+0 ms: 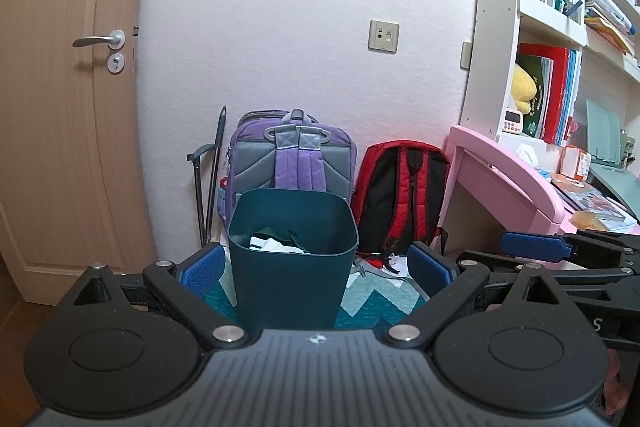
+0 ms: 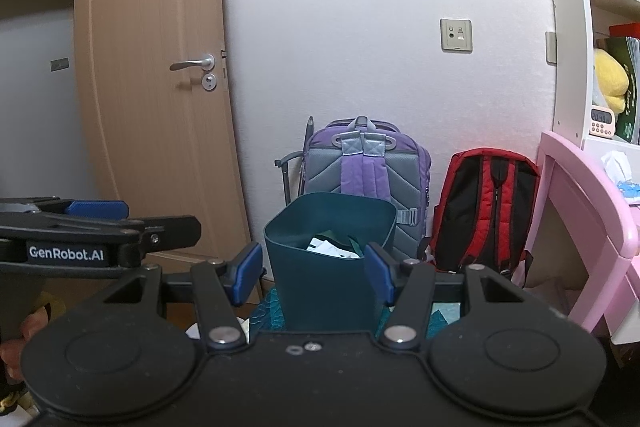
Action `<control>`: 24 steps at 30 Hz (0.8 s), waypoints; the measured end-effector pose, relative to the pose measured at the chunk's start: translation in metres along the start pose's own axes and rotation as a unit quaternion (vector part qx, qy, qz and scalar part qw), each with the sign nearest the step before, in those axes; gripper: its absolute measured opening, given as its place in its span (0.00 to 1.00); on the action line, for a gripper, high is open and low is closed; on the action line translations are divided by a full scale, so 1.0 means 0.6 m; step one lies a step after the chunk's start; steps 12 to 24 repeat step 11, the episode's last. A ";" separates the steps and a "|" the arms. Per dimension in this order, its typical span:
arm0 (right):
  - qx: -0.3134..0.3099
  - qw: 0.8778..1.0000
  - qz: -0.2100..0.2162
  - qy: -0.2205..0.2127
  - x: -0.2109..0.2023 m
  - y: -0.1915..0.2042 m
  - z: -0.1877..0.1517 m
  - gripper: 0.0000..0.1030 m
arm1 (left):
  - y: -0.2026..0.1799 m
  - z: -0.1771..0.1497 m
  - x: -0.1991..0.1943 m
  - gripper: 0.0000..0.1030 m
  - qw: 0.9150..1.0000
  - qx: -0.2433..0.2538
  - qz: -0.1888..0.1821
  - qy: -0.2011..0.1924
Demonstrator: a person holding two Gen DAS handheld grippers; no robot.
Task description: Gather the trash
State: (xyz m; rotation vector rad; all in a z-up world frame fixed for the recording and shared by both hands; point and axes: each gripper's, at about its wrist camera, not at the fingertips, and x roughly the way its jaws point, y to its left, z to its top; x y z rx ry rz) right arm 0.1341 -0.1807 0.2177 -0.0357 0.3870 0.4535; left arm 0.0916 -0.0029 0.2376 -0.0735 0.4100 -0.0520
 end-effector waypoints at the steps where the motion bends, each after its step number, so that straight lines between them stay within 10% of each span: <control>1: 0.000 1.000 0.000 0.000 -0.001 0.000 0.000 0.55 | -0.001 0.001 -0.001 0.95 1.000 0.001 0.001 0.000; 24: 0.003 1.000 0.000 0.001 -0.009 0.000 0.000 0.55 | -0.001 -0.001 -0.007 0.95 1.000 0.004 -0.005 -0.003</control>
